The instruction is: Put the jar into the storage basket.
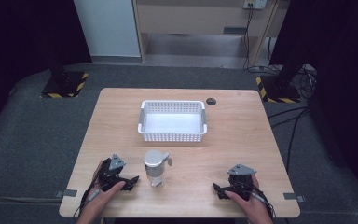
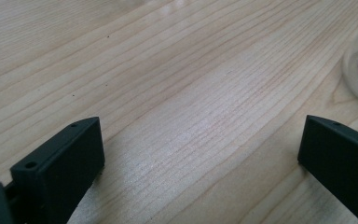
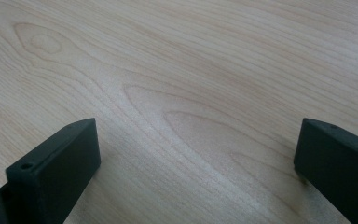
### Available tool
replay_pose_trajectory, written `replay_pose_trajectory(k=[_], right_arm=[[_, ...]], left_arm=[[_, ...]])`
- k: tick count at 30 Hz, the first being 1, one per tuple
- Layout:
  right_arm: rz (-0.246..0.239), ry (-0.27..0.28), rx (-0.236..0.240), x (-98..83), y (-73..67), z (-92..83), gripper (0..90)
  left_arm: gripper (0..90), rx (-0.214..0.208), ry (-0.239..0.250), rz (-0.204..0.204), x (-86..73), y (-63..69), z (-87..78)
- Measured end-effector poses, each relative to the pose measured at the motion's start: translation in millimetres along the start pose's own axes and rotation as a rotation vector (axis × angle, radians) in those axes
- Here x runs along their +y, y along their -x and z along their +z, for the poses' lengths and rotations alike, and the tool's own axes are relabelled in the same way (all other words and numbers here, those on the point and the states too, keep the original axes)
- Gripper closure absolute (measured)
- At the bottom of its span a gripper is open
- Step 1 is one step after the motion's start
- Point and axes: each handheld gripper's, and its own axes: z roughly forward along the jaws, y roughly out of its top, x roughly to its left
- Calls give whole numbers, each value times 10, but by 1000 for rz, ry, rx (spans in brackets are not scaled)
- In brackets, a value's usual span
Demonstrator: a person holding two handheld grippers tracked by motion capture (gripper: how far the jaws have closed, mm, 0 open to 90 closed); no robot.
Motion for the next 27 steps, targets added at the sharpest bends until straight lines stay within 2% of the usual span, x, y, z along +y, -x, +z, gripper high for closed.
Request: replay_pose_trajectory(k=[12,21,24,27], right_arm=[[3,0,0,0,-2,0,4],[0,0,0,0,0,0,4],[0,0,0,0,0,0,4],[1,0,0,0,0,0,4]], left_arm=[[0,3,0,-5,1,4,1],[0,-11,-2,2,0,-6,-11],[19,-34,8,3,16,25,-80],[32,-46,7,25,37,93,-170]])
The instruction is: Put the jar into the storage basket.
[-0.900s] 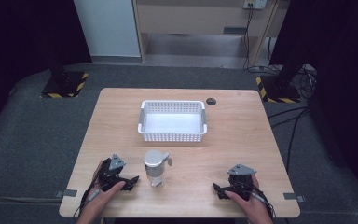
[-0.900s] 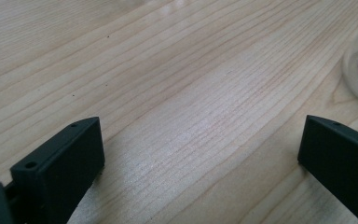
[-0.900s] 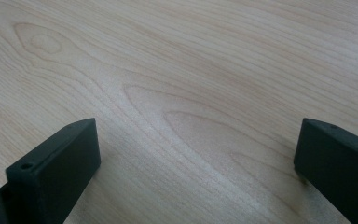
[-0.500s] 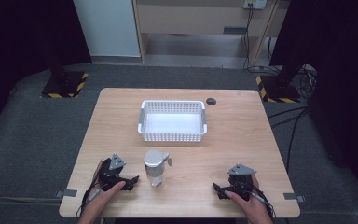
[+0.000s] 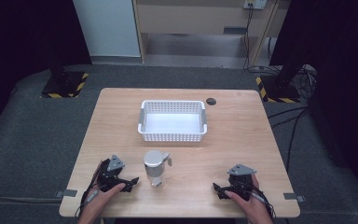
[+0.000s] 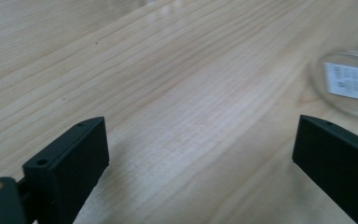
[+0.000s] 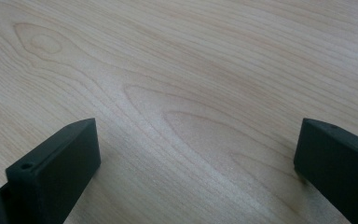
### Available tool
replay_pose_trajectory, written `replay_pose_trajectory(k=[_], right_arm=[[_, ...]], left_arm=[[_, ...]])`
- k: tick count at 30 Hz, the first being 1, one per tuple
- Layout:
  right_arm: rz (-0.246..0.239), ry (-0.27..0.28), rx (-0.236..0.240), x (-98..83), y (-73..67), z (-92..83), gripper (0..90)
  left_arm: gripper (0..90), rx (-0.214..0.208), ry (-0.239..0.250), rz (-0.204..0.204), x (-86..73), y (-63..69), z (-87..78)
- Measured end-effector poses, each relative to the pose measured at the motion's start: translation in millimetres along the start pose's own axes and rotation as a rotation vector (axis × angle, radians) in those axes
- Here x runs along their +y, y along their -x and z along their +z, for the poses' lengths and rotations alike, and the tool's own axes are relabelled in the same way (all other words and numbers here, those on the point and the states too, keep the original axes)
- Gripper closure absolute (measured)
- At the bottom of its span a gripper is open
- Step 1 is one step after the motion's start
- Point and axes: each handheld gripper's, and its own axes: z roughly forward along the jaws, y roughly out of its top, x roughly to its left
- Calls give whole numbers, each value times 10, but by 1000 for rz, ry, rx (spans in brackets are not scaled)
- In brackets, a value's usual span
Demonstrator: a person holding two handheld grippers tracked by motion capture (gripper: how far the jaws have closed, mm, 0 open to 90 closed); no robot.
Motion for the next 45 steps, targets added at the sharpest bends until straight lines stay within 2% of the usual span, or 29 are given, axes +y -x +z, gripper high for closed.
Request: replay_pose_trajectory(k=[11,13,18,29,40,45], right_arm=[[0,0,0,0,0,0,4],[2,0,-2,1,-2,1,3],[4,-1,-2,1,-4,1,4],[2,0,-3,1,-3,1,4],[4,-1,-2,1,-4,1,3],[4,-1,-2,1,-4,1,3]], left_arm=[[23,-46,40,42,31,238,-321],[27,-53,45,65,49,304,-376],[25,-65,57,78,92,404,-426],[25,-89,89,104,234,547,-460],[24,-103,97,122,357,636,-384],[24,-108,105,118,426,663,-344]])
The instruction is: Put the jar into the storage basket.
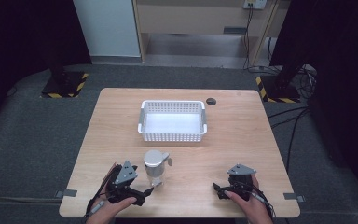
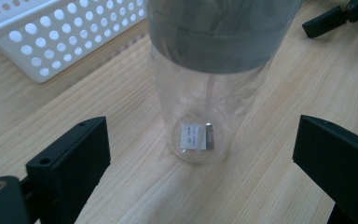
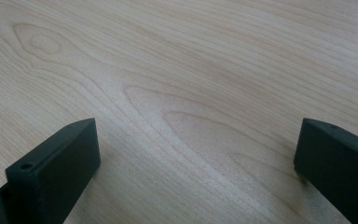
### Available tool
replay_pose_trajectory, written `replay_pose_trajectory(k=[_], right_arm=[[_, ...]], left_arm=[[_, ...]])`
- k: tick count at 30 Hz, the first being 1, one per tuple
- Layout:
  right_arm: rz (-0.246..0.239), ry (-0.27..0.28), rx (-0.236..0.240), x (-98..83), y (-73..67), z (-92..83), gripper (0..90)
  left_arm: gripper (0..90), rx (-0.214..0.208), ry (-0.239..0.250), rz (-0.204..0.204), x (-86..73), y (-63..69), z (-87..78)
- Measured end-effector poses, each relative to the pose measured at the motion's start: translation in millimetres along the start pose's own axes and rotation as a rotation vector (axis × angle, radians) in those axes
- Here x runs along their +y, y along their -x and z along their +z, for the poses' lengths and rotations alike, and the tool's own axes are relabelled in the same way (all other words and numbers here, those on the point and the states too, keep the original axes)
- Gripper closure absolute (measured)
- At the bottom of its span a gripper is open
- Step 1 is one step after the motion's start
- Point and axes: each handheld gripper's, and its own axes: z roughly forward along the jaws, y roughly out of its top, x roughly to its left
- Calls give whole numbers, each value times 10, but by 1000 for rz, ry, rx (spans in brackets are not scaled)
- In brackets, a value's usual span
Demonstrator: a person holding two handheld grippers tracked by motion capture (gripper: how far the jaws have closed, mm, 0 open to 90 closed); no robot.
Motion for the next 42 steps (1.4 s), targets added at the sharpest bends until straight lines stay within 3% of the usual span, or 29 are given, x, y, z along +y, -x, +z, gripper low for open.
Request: replay_pose_trajectory(k=[16,26,34,42], right_arm=[[0,0,0,0,0,0,4],[0,0,0,0,0,0,4],[0,0,0,0,0,0,3],[0,0,1,0,0,0,4]], left_arm=[[33,-16,39,-12,189,29,103],[99,-20,78,-21,305,33,144],[220,-48,124,-70,335,-19,189],[291,-30,132,-23,358,-14,219]])
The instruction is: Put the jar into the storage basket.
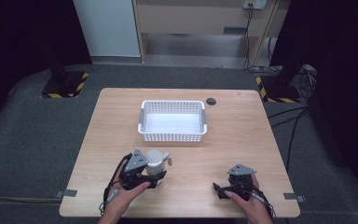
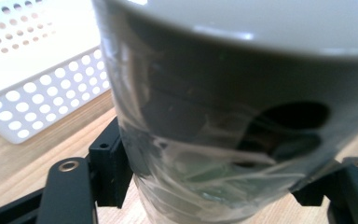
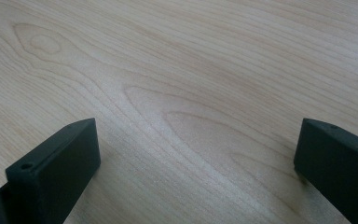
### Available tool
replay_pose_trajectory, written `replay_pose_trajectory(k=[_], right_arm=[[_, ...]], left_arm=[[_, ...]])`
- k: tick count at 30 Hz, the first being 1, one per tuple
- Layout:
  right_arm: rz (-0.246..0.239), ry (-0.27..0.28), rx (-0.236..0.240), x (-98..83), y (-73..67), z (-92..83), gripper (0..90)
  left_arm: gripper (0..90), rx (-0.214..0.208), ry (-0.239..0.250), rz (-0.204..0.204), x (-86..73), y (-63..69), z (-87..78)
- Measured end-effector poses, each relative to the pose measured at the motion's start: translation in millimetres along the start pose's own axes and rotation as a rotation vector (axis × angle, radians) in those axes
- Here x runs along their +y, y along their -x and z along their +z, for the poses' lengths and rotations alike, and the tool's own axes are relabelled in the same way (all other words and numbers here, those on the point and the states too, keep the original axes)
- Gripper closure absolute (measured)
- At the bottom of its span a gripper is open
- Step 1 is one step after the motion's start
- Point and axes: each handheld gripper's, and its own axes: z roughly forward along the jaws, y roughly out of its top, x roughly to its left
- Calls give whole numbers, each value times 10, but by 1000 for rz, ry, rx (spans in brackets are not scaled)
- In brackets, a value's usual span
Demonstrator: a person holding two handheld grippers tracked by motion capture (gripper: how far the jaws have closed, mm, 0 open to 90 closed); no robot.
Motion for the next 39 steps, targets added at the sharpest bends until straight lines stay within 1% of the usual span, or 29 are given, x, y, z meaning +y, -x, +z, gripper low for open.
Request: replay_pose_trajectory(k=[1,2,3,4,5,6,7,8,9,10,12,13,14,15,16,18,20,22,23,27,29,31,35,39], right_arm=[[0,0,0,0,0,0,3],[-1,0,0,0,0,0,4],[0,0,0,0,0,0,3],[0,0,0,0,0,0,4],[0,0,0,0,0,0,4],[-2,1,-1,0,1,0,4],[-3,1,-1,0,2,1,3],[-3,1,-1,0,2,1,3],[-2,0,-1,0,1,0,3],[0,0,0,0,0,0,4],[-3,1,-1,0,2,0,4],[-2,0,0,0,2,0,3],[0,0,0,0,0,0,4],[0,0,-1,0,0,0,4],[0,0,-1,0,0,0,3],[0,0,-1,0,0,0,3],[-3,0,-1,0,2,0,3],[0,0,-1,0,0,0,3],[-1,0,0,0,1,0,4],[-2,0,-1,0,1,0,3],[-1,0,-1,0,0,0,4],[-1,0,-1,0,0,0,3],[-2,1,-1,0,1,1,3],[-2,1,-1,0,1,0,4]], left_arm=[[291,1,-4,5,7,-2,-2],[295,-3,-6,-1,11,-4,-4],[296,-21,1,-5,25,-9,-15],[296,-21,5,5,41,-5,-25],[296,-21,12,23,63,-3,-34],[296,-21,12,23,63,-3,-34],[296,-25,14,38,110,1,-56],[296,-25,14,38,110,1,-56],[297,-38,22,51,157,-20,-67],[297,-40,12,41,174,-28,-81],[297,-41,11,44,194,-50,-82],[297,-41,11,51,231,-93,-83],[297,-44,12,49,246,-117,-85],[297,-44,12,49,246,-117,-85],[297,-55,19,53,273,-158,-90],[297,-60,25,56,285,-175,-91],[297,-78,31,70,326,-219,-91],[297,-82,32,75,342,-232,-86],[297,-90,31,102,380,-254,-82],[297,-110,47,109,459,-320,-79],[297,-109,47,111,478,-335,-74],[297,-109,42,122,530,-372,-62],[297,-124,47,117,587,-422,-63],[297,-117,41,127,661,-475,-65]])
